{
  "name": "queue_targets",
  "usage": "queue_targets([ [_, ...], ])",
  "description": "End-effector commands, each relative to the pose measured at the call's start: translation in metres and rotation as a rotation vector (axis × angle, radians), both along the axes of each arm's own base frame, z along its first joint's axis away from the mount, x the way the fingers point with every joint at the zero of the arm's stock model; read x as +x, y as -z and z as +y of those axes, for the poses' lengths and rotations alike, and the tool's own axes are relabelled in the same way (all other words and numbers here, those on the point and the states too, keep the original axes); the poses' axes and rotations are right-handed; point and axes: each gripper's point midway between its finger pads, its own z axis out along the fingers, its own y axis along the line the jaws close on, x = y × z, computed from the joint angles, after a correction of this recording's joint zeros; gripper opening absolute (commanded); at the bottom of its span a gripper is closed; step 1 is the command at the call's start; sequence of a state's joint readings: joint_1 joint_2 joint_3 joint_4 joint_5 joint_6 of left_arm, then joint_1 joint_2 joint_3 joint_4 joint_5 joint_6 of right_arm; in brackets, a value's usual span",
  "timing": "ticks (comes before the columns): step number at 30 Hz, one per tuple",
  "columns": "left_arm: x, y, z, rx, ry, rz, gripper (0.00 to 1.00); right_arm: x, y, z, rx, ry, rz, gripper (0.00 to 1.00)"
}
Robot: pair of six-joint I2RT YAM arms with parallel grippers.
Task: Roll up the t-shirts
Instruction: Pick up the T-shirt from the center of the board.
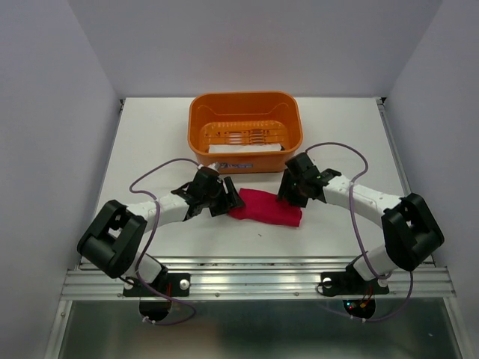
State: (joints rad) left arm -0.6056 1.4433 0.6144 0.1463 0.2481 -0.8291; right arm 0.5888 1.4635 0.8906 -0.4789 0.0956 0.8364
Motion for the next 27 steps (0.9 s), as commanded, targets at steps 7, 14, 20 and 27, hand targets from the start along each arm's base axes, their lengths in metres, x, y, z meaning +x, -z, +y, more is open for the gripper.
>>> queue_targets([
  [7, 0.006, -0.004, -0.010, -0.029, 0.017, -0.029, 0.69, 0.015, 0.015, 0.026, 0.051, -0.040, -0.031, 0.39],
  [14, 0.006, 0.002, -0.019, -0.049, 0.040, -0.021, 0.68, 0.008, 0.034, 0.026, 0.011, -0.093, 0.005, 0.37],
  [20, 0.007, 0.001, -0.025, -0.072, 0.049, -0.024, 0.46, 0.001, 0.038, 0.025, -0.004, -0.108, 0.019, 0.37],
  [27, 0.005, -0.009, -0.031, -0.105, 0.081, -0.040, 0.00, -0.001, 0.019, 0.010, -0.033, -0.059, -0.015, 0.38],
])
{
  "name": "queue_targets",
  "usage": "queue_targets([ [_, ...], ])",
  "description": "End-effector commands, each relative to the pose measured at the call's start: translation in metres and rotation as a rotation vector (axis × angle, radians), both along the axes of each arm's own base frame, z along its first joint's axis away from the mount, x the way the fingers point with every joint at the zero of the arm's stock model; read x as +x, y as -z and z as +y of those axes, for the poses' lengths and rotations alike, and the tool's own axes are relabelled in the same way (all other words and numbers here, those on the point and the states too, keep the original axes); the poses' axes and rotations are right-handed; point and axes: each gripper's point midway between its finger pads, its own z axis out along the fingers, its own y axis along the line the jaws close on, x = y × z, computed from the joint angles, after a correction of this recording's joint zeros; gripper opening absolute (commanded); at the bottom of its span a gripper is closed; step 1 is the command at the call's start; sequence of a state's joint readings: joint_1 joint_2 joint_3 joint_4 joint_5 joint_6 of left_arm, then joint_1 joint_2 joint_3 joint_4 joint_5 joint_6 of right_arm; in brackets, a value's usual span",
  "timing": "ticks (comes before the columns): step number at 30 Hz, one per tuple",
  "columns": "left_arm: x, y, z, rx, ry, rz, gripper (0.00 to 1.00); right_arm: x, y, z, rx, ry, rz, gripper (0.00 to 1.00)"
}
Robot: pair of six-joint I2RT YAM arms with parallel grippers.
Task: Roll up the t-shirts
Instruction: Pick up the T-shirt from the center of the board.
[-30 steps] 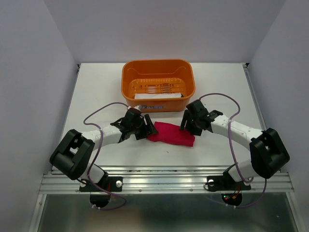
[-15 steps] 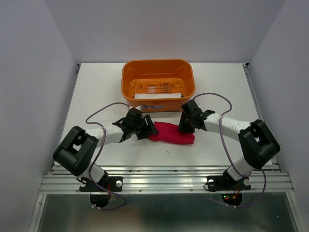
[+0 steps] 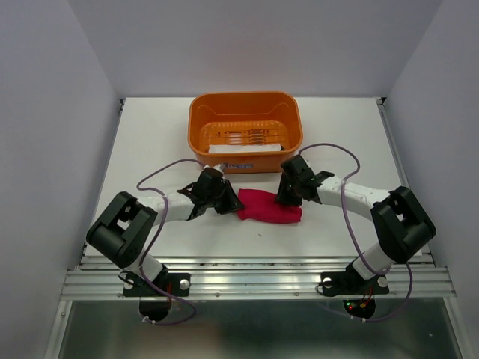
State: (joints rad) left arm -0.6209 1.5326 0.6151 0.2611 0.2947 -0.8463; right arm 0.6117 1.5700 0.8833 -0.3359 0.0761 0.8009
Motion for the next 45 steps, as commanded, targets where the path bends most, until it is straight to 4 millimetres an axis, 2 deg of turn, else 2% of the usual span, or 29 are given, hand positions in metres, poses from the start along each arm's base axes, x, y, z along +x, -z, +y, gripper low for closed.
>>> queue_targets([
  [1, 0.003, -0.019, -0.014, -0.058, 0.047, -0.049, 0.00, -0.014, -0.009, -0.014, -0.049, 0.017, -0.005, 0.38],
  [3, 0.001, -0.021, -0.013, -0.061, 0.054, -0.055, 0.00, -0.014, -0.026, -0.024, -0.066, 0.050, -0.047, 0.43],
  [6, -0.001, -0.023, -0.009, -0.045, 0.059, -0.070, 0.00, -0.019, -0.039, -0.043, -0.104, 0.108, -0.081, 0.54],
  [7, -0.003, -0.020, -0.006, -0.032, 0.063, -0.069, 0.00, -0.022, -0.048, -0.048, -0.086, 0.130, -0.106, 0.63],
  [8, -0.004, -0.020, -0.005, -0.027, 0.066, -0.072, 0.00, -0.026, -0.050, -0.052, -0.084, 0.142, -0.111, 0.67],
  [9, -0.004, -0.021, -0.004, -0.024, 0.067, -0.079, 0.00, -0.030, -0.050, -0.056, -0.084, 0.152, -0.110, 0.73],
  [12, -0.007, -0.019, -0.002, -0.009, 0.085, -0.081, 0.00, -0.049, -0.045, -0.060, -0.033, 0.176, -0.078, 0.81],
  [14, -0.008, -0.018, -0.002, -0.004, 0.094, -0.083, 0.00, -0.062, -0.037, -0.057, 0.024, 0.191, -0.043, 0.85],
  [17, -0.008, -0.017, -0.002, 0.001, 0.105, -0.084, 0.00, -0.071, -0.030, -0.052, 0.115, 0.206, -0.028, 0.91],
  [23, -0.007, -0.017, -0.004, 0.003, 0.123, -0.090, 0.00, -0.073, -0.019, -0.046, 0.203, 0.228, -0.022, 0.90],
  [27, -0.007, -0.016, -0.004, 0.005, 0.129, -0.090, 0.00, -0.068, -0.004, -0.058, 0.196, 0.281, -0.007, 0.84],
  [34, -0.009, -0.013, -0.003, 0.010, 0.128, -0.084, 0.00, -0.053, 0.004, -0.075, 0.251, 0.362, -0.017, 0.81],
  [35, -0.009, -0.013, -0.003, 0.011, 0.128, -0.083, 0.00, -0.056, 0.008, -0.074, 0.255, 0.358, -0.006, 0.81],
  [39, -0.009, -0.012, -0.003, 0.013, 0.130, -0.083, 0.00, -0.054, 0.004, -0.064, 0.323, 0.325, -0.005, 0.79],
  [41, -0.009, -0.011, -0.003, 0.015, 0.130, -0.081, 0.00, -0.050, -0.006, -0.058, 0.354, 0.294, -0.035, 0.79],
  [45, -0.009, -0.009, -0.003, 0.018, 0.132, -0.074, 0.00, -0.044, -0.013, -0.057, 0.346, 0.276, -0.062, 0.81],
])
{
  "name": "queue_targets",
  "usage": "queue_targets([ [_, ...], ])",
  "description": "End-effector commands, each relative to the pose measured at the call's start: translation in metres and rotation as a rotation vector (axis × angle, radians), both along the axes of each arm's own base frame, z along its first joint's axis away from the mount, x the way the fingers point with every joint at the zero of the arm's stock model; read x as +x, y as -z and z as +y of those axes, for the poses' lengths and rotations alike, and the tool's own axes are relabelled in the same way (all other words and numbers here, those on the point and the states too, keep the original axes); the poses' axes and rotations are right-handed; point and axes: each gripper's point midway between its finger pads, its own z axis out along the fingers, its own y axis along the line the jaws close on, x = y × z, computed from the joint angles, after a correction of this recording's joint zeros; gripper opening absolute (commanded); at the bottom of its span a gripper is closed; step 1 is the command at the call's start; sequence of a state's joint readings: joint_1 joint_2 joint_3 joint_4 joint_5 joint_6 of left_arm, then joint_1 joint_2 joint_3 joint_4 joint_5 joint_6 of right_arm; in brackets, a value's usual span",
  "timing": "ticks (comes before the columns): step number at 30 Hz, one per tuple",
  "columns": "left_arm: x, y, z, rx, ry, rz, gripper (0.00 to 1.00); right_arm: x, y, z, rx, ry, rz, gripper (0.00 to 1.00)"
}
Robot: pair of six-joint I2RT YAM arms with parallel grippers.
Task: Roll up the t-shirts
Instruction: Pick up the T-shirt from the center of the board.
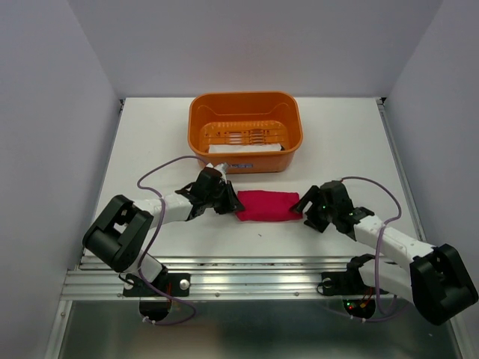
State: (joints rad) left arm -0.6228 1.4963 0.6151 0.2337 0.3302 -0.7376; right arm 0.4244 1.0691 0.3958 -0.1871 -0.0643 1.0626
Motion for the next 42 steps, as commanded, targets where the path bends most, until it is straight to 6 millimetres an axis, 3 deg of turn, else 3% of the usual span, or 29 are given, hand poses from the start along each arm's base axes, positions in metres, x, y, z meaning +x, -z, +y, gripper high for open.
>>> queue_targets([
  [1, -0.002, -0.002, -0.003, 0.000, 0.031, -0.012, 0.00, 0.013, -0.011, 0.006, 0.015, -0.034, -0.059, 0.85],
  [7, -0.002, 0.000, -0.004, 0.003, 0.034, -0.008, 0.00, 0.019, 0.008, 0.002, -0.026, -0.028, -0.004, 0.88],
  [15, -0.001, 0.000, -0.005, 0.007, 0.038, -0.006, 0.00, 0.029, 0.011, 0.003, -0.017, -0.032, -0.017, 0.81],
  [21, -0.001, 0.001, -0.004, 0.012, 0.037, -0.009, 0.00, 0.026, 0.025, -0.002, -0.023, -0.009, 0.017, 0.54],
  [23, -0.002, 0.002, -0.003, 0.015, 0.038, -0.006, 0.00, 0.021, 0.030, -0.001, -0.014, -0.010, 0.036, 0.39],
  [24, -0.002, 0.003, -0.003, 0.015, 0.039, -0.004, 0.00, 0.026, 0.025, 0.002, 0.002, -0.016, 0.010, 0.24],
  [27, -0.003, 0.002, -0.004, 0.012, 0.048, -0.006, 0.00, 0.031, 0.018, 0.005, 0.009, -0.026, -0.010, 0.02],
  [29, -0.003, -0.001, -0.004, 0.013, 0.057, -0.008, 0.00, 0.042, 0.000, 0.009, 0.020, -0.037, -0.062, 0.01],
  [31, 0.001, -0.014, -0.006, 0.004, 0.067, -0.039, 0.00, 0.041, -0.008, 0.009, 0.004, -0.054, -0.063, 0.01],
  [34, 0.007, -0.043, -0.007, 0.002, 0.083, -0.106, 0.00, 0.052, -0.044, 0.009, -0.003, -0.067, -0.132, 0.01],
  [35, 0.004, -0.041, -0.005, 0.012, 0.083, -0.093, 0.00, 0.052, -0.044, 0.009, -0.005, -0.065, -0.133, 0.01],
  [38, 0.011, -0.077, -0.009, -0.013, 0.105, -0.170, 0.00, 0.056, -0.069, 0.010, -0.008, -0.081, -0.180, 0.01],
  [41, 0.010, -0.093, -0.010, -0.018, 0.125, -0.191, 0.00, 0.058, -0.093, 0.012, 0.001, -0.094, -0.209, 0.01],
  [42, 0.012, -0.108, -0.012, -0.034, 0.127, -0.219, 0.00, 0.059, -0.098, 0.013, 0.003, -0.097, -0.217, 0.01],
])
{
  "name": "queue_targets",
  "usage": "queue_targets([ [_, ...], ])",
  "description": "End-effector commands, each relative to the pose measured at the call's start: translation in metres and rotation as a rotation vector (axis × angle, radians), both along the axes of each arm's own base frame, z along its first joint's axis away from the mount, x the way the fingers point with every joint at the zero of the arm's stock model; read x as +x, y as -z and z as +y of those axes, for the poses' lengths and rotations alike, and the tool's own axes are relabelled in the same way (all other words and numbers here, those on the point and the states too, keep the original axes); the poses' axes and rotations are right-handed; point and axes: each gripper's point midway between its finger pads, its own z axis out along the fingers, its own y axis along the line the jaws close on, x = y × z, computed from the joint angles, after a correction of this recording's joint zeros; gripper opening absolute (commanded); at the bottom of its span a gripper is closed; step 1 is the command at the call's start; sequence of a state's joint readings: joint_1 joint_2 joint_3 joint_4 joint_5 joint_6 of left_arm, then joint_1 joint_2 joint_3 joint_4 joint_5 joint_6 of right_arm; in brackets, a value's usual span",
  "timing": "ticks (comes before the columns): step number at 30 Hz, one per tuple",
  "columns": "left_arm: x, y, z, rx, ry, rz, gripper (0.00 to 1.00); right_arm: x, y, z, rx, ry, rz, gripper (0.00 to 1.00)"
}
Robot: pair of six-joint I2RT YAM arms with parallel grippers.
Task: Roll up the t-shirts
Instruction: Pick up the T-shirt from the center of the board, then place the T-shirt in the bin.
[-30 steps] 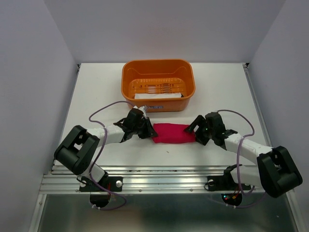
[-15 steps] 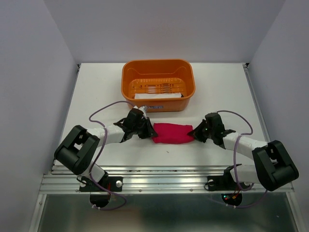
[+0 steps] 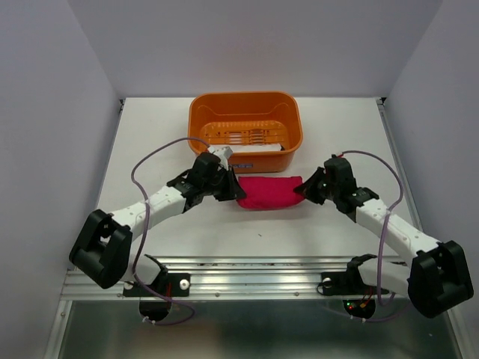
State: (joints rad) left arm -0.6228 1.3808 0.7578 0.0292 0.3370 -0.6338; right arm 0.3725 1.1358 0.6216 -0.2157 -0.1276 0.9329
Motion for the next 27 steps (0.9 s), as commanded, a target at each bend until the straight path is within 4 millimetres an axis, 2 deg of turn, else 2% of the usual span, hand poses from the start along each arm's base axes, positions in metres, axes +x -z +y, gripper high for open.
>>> queue_targets([
  [1, 0.001, -0.054, -0.007, -0.044, 0.066, -0.110, 0.00, 0.009, -0.045, -0.001, -0.005, -0.012, -0.089, 0.01],
  [2, 0.003, -0.067, -0.009, -0.059, 0.069, -0.135, 0.00, 0.009, -0.050, -0.001, -0.005, -0.013, -0.096, 0.01],
  [4, 0.001, -0.078, -0.011, -0.074, 0.087, -0.144, 0.00, 0.007, -0.059, -0.002, -0.006, -0.017, -0.100, 0.01],
  [5, -0.002, -0.080, -0.009, -0.068, 0.092, -0.139, 0.00, 0.009, -0.074, -0.001, 0.003, -0.019, -0.130, 0.01],
  [7, -0.002, -0.097, -0.011, -0.085, 0.110, -0.169, 0.00, 0.007, -0.084, -0.002, -0.004, -0.026, -0.138, 0.01],
  [8, -0.004, -0.099, -0.009, -0.077, 0.111, -0.165, 0.00, 0.009, -0.099, -0.002, 0.001, -0.031, -0.171, 0.01],
  [9, -0.002, -0.111, -0.009, -0.083, 0.112, -0.197, 0.00, 0.007, -0.103, -0.004, -0.010, -0.027, -0.169, 0.01],
  [10, -0.004, -0.114, -0.007, -0.074, 0.114, -0.195, 0.00, 0.008, -0.111, -0.005, -0.010, -0.026, -0.185, 0.01],
  [11, -0.003, -0.117, -0.005, -0.067, 0.110, -0.201, 0.00, 0.008, -0.119, -0.005, -0.012, -0.025, -0.199, 0.01],
  [12, 0.002, -0.132, -0.004, -0.063, 0.097, -0.241, 0.00, 0.010, -0.133, -0.006, -0.015, -0.029, -0.224, 0.01],
  [14, 0.006, -0.142, 0.000, -0.040, 0.080, -0.261, 0.00, 0.013, -0.148, -0.007, -0.021, -0.025, -0.252, 0.01],
  [15, 0.017, -0.156, 0.005, -0.024, 0.033, -0.304, 0.00, 0.016, -0.152, -0.006, -0.029, -0.029, -0.259, 0.01],
  [16, 0.021, -0.161, 0.007, -0.009, 0.024, -0.323, 0.00, 0.021, -0.167, -0.006, -0.026, -0.027, -0.291, 0.01],
  [17, 0.027, -0.164, 0.012, 0.009, 0.004, -0.332, 0.00, 0.024, -0.174, -0.004, -0.026, -0.030, -0.305, 0.01],
  [18, 0.036, -0.176, 0.014, 0.016, -0.023, -0.361, 0.00, 0.031, -0.175, -0.003, -0.037, -0.034, -0.309, 0.01],
  [19, 0.042, -0.181, 0.017, 0.024, -0.038, -0.372, 0.00, 0.038, -0.190, -0.002, -0.038, -0.031, -0.341, 0.01],
  [21, 0.061, -0.189, 0.025, 0.053, -0.074, -0.388, 0.00, 0.050, -0.200, 0.001, -0.052, -0.041, -0.371, 0.01],
  [24, 0.083, -0.193, 0.034, 0.108, -0.115, -0.410, 0.00, 0.078, -0.216, 0.008, -0.089, -0.049, -0.409, 0.01],
  [25, 0.095, -0.208, 0.043, 0.117, -0.156, -0.445, 0.00, 0.087, -0.219, 0.009, -0.103, -0.046, -0.419, 0.01],
  [27, 0.113, -0.220, 0.051, 0.128, -0.185, -0.468, 0.00, 0.109, -0.226, 0.016, -0.129, -0.063, -0.435, 0.01],
])
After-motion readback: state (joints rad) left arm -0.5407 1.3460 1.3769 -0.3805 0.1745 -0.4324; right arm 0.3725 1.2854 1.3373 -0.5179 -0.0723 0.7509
